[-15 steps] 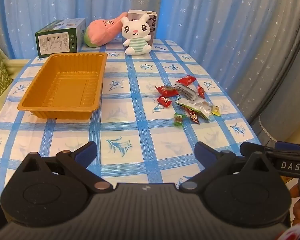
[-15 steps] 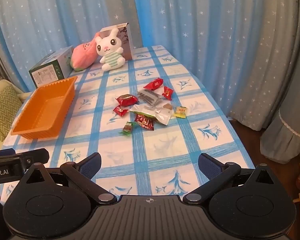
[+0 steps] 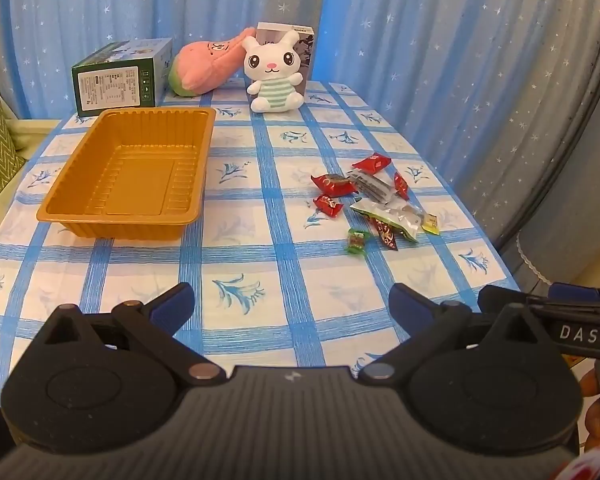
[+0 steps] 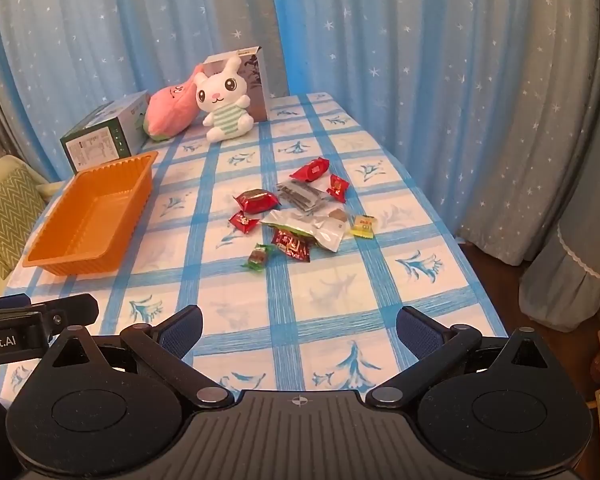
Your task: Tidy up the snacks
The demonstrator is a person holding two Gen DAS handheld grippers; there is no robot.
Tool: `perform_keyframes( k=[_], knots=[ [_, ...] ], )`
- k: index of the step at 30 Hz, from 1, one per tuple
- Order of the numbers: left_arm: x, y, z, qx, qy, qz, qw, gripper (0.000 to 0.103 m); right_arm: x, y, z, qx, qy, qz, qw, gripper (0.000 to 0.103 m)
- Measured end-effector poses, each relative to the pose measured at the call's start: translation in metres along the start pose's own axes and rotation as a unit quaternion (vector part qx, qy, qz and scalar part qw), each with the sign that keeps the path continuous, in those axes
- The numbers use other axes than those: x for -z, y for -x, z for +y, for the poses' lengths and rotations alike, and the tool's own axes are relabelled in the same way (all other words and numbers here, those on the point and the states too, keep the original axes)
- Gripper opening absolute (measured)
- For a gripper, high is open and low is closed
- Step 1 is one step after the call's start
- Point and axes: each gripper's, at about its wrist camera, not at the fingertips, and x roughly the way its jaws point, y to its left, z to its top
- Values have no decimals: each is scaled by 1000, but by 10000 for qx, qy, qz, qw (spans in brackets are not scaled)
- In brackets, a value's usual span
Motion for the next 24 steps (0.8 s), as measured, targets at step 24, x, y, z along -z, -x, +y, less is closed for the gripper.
perform_keyframes(
  k=[24],
  knots=[
    [-4, 3, -4, 9, -12, -30, 10000, 102, 1, 2, 1, 21, 25, -12, 10000, 103]
  ],
)
